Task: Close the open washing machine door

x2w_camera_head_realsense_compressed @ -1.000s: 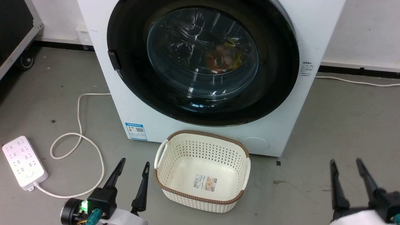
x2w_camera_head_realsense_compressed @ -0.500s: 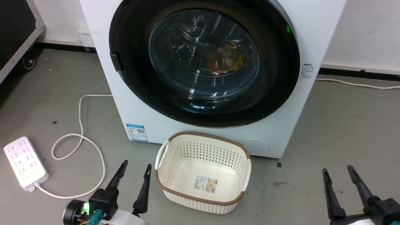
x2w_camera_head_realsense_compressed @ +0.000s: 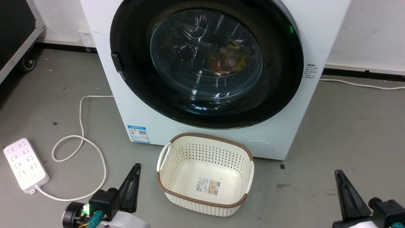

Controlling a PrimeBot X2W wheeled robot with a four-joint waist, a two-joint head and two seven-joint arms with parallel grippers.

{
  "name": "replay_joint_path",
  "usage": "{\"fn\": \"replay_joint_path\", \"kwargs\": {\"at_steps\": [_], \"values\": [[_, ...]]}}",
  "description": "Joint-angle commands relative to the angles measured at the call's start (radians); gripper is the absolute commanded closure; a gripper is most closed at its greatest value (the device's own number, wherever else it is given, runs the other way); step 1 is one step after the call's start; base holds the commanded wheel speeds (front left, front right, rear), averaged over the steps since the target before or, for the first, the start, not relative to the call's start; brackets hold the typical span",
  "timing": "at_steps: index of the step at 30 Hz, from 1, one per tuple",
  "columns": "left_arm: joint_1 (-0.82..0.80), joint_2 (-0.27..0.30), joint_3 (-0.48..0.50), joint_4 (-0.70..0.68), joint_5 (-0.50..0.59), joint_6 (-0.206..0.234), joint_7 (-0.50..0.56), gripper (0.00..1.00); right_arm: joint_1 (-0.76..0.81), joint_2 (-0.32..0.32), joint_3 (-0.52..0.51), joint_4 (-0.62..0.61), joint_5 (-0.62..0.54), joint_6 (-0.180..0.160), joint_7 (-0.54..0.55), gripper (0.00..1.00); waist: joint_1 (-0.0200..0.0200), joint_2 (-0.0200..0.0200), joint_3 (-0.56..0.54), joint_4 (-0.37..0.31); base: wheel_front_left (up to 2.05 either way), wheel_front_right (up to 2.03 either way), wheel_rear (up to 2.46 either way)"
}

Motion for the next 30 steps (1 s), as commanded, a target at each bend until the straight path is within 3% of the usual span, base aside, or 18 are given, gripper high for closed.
{"fn": "replay_joint_path", "kwargs": {"at_steps": [1, 30], "values": [[0.002, -0.006, 0.004, -0.007, 0.007, 0.004, 0.006, 1.0, -0.009, 0.0, 0.003, -0.004, -0.001, 0.0, 0.003, 1.0, 0.0, 0.0, 0.0, 0.0, 0.0, 0.0, 0.0], [0.006, -0.026, 0.032, -0.047, 0.034, 0.026, 0.065, 1.0, -0.031, 0.001, 0.032, -0.014, -0.003, 0.0, 0.061, 1.0, 0.0, 0.0, 0.005, -0.009, 0.0, 0.0, 0.0]]}}
